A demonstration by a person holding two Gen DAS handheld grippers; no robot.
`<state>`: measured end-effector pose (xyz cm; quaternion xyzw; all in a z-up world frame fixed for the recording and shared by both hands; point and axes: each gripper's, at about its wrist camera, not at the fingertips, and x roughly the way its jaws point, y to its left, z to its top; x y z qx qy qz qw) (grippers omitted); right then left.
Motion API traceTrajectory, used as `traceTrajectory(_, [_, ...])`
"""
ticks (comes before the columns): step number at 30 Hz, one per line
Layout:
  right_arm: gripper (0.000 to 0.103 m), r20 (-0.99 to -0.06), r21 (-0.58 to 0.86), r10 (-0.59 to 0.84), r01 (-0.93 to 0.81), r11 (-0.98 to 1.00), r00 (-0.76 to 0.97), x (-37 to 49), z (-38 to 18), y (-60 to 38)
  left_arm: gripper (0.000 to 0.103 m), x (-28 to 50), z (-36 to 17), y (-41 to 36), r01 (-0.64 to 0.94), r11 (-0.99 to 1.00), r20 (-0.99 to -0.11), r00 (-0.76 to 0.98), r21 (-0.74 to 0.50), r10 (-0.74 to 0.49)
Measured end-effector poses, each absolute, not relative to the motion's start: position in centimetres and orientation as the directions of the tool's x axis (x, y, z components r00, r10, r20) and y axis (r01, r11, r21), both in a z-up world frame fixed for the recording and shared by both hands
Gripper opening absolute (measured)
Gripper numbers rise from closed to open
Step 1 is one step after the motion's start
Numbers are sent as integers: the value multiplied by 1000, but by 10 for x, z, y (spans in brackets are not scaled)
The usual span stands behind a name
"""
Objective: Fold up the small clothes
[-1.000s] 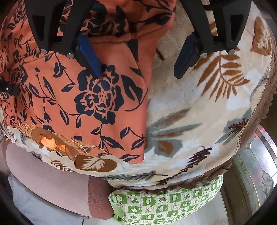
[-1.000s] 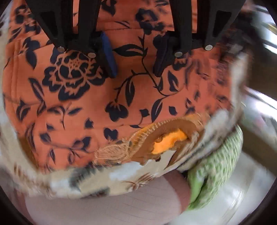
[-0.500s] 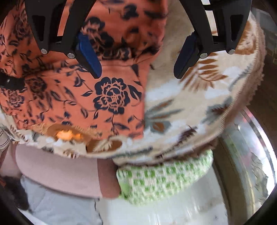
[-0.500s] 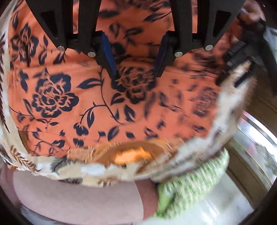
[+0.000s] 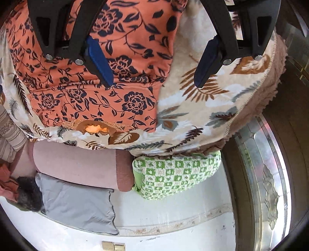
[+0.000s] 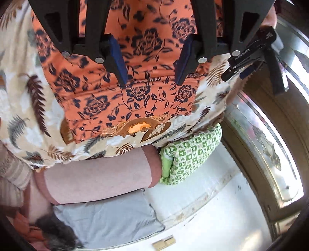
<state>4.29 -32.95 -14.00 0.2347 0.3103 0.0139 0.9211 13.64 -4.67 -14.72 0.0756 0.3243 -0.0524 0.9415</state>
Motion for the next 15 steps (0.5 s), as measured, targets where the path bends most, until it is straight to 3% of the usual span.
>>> traceTrajectory(15, [58,-635,396,51,268,878,771,-62,-141,-376,86,85,-136,-41,177,967,-612,790,182,-30])
